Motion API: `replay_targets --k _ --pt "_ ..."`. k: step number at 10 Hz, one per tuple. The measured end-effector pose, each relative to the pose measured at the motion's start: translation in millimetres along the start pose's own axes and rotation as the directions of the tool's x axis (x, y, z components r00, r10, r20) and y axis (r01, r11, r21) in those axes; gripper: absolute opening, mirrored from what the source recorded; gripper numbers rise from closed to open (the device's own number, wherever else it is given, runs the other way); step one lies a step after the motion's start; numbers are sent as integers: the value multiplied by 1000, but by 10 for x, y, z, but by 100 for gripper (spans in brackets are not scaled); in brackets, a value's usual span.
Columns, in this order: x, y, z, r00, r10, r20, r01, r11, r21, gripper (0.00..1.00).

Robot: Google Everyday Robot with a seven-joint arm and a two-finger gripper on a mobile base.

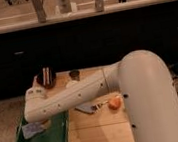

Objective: Wipe tray with sponge

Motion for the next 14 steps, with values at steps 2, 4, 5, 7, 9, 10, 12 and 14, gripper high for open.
replay_targets --k 2,4,5,7,9,10,12,14 --pt "-43 -4 29 1000 -22 10 22 1000 -2 1" --pt "-38 13 42 999 -34 16 34 999 -5 1" --pt "-39 28 51 999 -41 23 41 999 -10 1" --pt "-38 37 54 998 -51 31 52 999 -17 1" --pt "-37 43 60 997 -66 38 67 997 -22 1" --pt "-53 47 64 996 -77 43 78 997 -25 1" --pt "-51 49 58 995 -91 48 92 995 -29 1" --pt "-64 48 53 993 -106 56 108 994 -35 1"
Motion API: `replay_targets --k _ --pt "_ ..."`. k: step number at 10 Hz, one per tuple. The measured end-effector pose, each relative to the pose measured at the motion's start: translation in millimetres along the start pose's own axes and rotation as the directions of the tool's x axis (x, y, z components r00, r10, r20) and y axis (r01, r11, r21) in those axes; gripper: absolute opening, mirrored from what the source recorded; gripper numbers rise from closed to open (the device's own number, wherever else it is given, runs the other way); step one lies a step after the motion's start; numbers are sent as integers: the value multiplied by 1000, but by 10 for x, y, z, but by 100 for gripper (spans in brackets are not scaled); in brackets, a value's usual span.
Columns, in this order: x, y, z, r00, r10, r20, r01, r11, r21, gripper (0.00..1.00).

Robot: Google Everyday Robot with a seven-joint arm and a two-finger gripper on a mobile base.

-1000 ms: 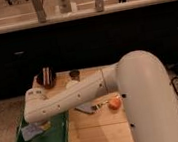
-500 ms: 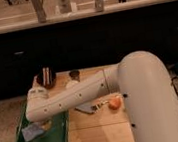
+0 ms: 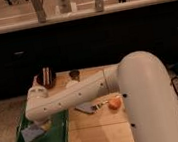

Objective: Wipe tray with sponge

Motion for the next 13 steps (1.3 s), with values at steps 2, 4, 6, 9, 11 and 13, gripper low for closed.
replay_targets --k 2,4,6,9,11,13 --pt "-21 2 2 1000 -23 10 24 1000 -9 1" --pt "-26 9 -7 999 -34 14 35 999 -15 1" --pt "-49 22 -13 998 -54 25 55 998 -25 1" --pt "-79 40 -19 996 -77 38 78 996 -36 1" --pt "-85 46 -24 996 -84 40 86 995 -41 1" --pt "-109 59 -26 993 -104 49 107 993 -51 1"
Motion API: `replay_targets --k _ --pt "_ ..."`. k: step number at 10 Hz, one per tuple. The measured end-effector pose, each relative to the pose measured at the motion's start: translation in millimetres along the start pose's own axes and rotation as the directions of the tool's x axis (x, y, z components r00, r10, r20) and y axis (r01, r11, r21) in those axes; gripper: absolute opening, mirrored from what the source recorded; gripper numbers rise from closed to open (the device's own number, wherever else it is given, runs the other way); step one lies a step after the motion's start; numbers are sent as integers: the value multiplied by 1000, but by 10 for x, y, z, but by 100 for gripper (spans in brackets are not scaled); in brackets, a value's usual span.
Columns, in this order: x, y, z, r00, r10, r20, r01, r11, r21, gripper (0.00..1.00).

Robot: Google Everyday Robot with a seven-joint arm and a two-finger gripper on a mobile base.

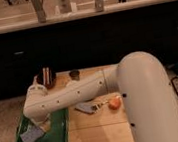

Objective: Wipe tray with sponge

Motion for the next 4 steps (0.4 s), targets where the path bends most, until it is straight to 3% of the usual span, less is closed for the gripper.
replay_targets --k 4 --pt "-55 6 8 999 -37 11 37 999 -17 1"
